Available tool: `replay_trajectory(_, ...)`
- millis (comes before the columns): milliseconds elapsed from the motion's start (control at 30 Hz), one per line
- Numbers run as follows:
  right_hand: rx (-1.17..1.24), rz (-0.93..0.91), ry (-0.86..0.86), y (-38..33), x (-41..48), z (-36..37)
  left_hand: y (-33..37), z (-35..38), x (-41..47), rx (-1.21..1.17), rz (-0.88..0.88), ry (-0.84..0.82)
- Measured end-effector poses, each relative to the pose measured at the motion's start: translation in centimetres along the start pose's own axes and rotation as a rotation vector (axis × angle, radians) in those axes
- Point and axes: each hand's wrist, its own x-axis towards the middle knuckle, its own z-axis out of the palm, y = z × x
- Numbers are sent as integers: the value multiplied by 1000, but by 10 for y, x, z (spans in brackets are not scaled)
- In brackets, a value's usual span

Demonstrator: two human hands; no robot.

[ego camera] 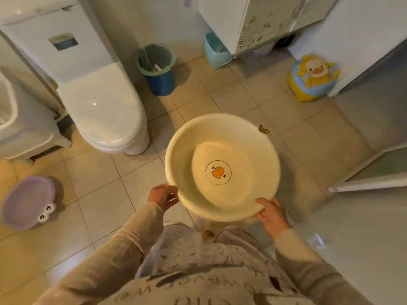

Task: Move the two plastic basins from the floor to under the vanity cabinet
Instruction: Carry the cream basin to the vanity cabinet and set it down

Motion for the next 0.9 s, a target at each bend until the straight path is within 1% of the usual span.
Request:
replay_trajectory(200,86,-69,57,-59,36,-28,25,92,22,79,-5,-19)
replay_trajectory(333,157,-67,89,-93,60,-35,51,146,40,144,11,-50)
replay_trajectory(500,247,-110,107,-130,91,-34,88,212,78,257,-1,-97)
replay_trajectory(700,311,-63,208,-190,129,-30,141,297,106,364,-20,-144)
replay_trajectory(900,405,-83,287,-255,165,-22,192,382,130,450,-31,-160)
